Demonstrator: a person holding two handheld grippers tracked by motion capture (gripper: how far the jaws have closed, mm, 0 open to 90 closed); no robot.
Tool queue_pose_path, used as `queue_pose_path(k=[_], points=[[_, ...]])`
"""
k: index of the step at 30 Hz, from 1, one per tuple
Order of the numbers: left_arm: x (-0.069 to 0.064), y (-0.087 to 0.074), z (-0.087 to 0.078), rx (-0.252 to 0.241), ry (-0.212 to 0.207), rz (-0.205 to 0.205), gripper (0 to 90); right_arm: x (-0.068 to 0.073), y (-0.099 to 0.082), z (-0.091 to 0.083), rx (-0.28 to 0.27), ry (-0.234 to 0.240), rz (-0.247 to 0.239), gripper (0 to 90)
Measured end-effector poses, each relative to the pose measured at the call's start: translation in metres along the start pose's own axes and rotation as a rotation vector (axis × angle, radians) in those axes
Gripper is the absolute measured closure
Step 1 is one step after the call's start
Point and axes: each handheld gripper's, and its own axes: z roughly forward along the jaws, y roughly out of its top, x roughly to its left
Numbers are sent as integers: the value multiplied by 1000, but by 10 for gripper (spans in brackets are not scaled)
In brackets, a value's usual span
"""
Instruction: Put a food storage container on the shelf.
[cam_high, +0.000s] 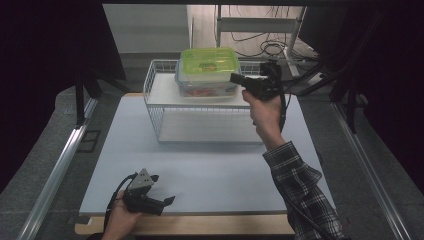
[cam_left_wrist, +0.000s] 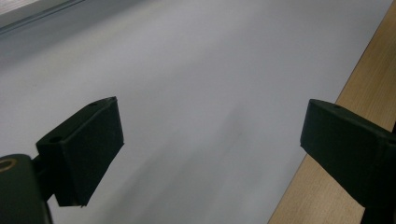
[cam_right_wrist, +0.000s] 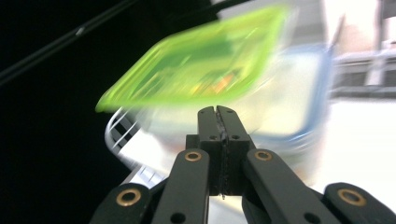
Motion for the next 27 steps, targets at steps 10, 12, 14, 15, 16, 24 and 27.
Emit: queue_pose_path(k=[10, 12, 14, 15, 16, 24, 27], points=[[1, 0, 0, -3, -4, 0, 60, 13, -11, 42, 67, 37, -34, 890], [0, 0, 0, -2, -6, 0, 60, 14, -11, 44, 67, 39, -30, 890], [0, 0, 0, -1, -5, 0, 60, 15, -11, 48, 69, 42, -25, 889], [0, 0, 0, -2, -5, 0, 60, 15, -11, 49, 70, 41, -26, 890], [0, 0, 0, -2, -5, 0, 60, 15, -11, 50, 68, 42, -26, 890], [1, 0, -1, -4, -4, 1, 60, 18, -14, 45, 66, 44, -41, 867], [1, 0, 0, -4, -5, 0, 60, 18, -20, 38, 66, 37, -67, 779]])
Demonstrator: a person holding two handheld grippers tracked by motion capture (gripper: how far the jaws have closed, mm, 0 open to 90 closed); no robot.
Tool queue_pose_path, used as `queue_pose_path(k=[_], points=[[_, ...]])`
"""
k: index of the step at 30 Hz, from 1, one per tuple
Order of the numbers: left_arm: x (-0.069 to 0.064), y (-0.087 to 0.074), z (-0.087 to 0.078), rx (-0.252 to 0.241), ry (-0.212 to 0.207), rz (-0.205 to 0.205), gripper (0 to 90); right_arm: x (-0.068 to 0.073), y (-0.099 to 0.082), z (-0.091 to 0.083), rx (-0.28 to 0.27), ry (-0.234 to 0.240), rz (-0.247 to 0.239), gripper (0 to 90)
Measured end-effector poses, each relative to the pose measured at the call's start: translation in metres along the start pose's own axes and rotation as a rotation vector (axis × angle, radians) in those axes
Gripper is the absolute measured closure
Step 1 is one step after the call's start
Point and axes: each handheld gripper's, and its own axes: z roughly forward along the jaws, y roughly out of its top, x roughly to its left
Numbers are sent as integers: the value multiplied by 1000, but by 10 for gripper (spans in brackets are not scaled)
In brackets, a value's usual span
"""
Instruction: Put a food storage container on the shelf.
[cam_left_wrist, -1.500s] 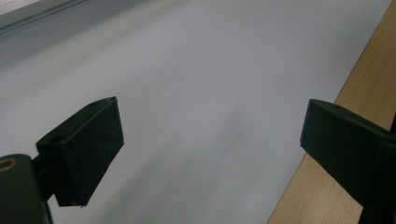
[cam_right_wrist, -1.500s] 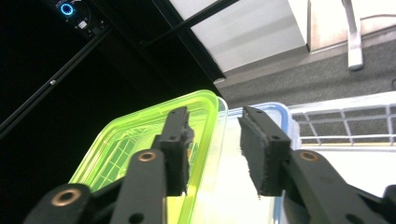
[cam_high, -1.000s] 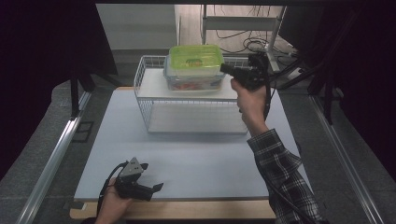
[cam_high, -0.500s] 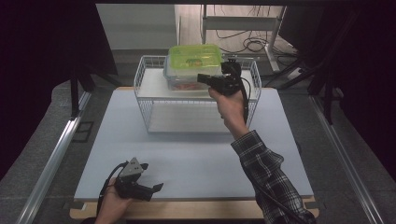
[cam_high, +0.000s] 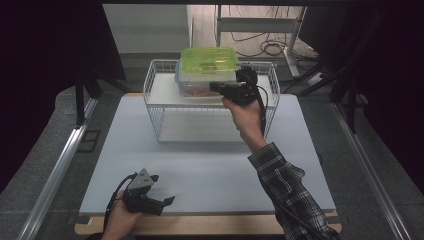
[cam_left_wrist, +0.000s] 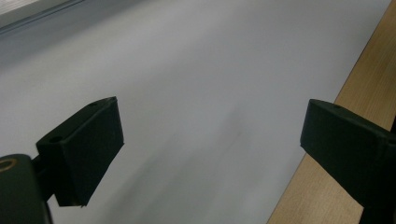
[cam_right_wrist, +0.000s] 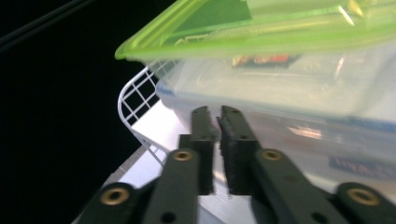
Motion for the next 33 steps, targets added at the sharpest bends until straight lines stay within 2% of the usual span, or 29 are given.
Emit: queue_pose_path(k=[1, 7, 11, 14, 24, 33], points=[[0, 0, 0, 0, 1, 1, 60, -1, -6, -6, 4, 4, -5, 719], [-1, 0, 1, 2, 1, 2, 59, -4, -25, -19, 30, 10, -45, 557], [-1, 0, 1, 3, 2, 0, 60, -5, -34, -26, 44, 15, -59, 495], [0, 0, 1, 4, 1, 1, 60, -6, -44, -33, 56, 5, -102, 425], [-1, 0, 1, 11, 3, 5, 59, -3, -67, -47, 88, -12, -193, 290], [-1, 0, 1, 13, 2, 3, 59, -6, -83, -54, 105, -16, -219, 212]])
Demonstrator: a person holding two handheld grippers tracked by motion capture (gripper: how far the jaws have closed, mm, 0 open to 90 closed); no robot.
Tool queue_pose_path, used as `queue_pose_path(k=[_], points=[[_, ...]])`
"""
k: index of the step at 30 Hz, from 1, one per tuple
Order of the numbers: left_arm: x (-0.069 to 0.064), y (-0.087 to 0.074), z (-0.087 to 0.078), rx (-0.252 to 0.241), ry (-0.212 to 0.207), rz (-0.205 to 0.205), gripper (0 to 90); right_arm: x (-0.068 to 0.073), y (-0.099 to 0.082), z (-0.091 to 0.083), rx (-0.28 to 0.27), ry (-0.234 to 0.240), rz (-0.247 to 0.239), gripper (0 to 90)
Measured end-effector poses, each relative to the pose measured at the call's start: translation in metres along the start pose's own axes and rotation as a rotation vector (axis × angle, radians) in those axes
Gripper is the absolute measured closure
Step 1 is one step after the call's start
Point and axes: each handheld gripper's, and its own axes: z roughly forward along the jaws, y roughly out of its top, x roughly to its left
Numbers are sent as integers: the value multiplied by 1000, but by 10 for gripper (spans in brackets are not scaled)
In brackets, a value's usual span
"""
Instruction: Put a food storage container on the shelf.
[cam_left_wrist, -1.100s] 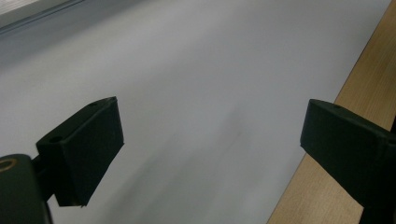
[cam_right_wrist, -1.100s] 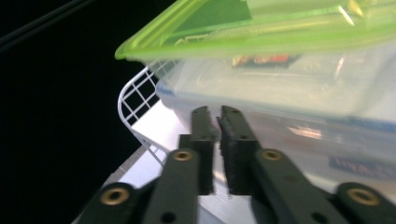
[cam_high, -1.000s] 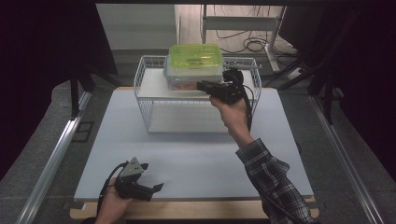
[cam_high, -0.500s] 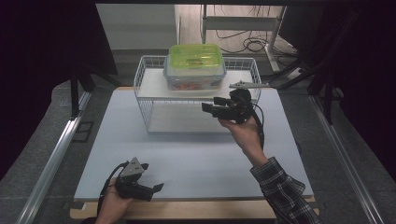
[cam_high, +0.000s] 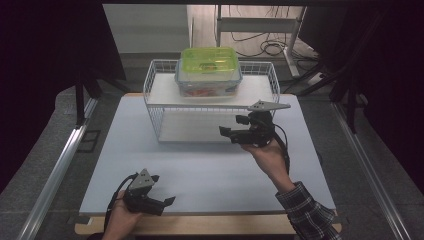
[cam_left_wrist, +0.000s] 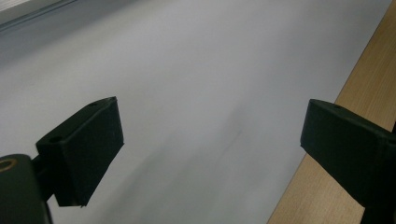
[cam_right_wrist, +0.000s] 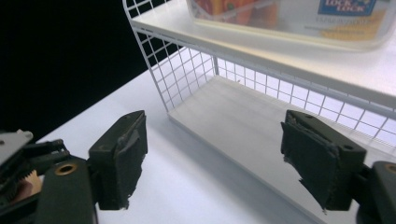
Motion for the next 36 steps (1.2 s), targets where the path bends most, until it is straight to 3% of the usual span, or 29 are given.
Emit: queue_pose_path(k=[4, 19, 26, 33, 36], points=[[0, 0, 0, 2, 0, -1, 59, 0, -9, -2, 12, -5, -35, 176], [0, 0, 0, 3, 3, 2, 59, 4, -33, -4, 25, -12, -90, 79], [0, 0, 0, -2, 1, -1, 59, 4, -47, -3, 35, -46, -129, 70], [0, 0, 0, -3, 0, -1, 59, 0, -56, -2, 48, -48, -136, 61], [0, 0, 0, -2, -2, 1, 59, -2, -60, -3, 69, -38, -127, 18]])
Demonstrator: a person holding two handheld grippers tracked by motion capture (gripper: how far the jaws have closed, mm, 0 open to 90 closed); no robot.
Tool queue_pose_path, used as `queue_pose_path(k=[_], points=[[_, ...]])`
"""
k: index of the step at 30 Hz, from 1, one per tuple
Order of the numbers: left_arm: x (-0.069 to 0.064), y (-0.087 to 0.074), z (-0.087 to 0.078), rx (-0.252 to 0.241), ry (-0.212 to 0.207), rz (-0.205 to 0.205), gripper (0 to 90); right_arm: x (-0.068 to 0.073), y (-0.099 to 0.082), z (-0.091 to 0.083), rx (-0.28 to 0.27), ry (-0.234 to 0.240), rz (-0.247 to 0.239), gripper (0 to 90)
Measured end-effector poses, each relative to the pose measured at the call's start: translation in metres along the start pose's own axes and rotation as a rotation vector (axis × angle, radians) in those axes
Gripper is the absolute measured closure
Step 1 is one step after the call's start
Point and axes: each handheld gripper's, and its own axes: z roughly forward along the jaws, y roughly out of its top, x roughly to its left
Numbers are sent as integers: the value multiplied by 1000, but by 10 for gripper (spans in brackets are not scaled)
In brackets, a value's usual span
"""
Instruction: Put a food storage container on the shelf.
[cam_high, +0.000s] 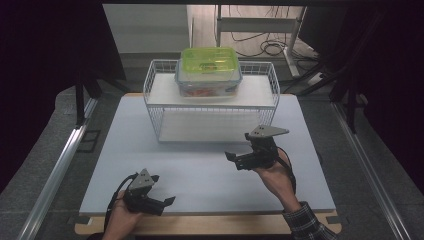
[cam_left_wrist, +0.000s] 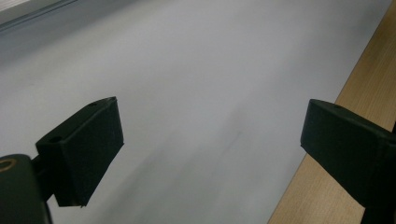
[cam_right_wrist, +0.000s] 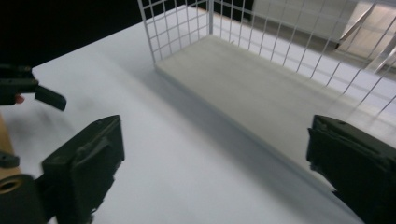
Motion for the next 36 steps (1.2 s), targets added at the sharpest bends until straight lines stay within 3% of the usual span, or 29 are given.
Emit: queue_pose_path(k=[8, 26, 36], points=[[0, 0, -1, -3, 2, 2, 59, 1, -11, -4, 10, 3, 14, 0], [0, 0, -1, -11, 3, -1, 59, 9, -30, -15, 21, -35, -23, 0], [0, 0, -1, -15, 6, -4, 59, 11, -40, -21, 13, -59, -12, 0]])
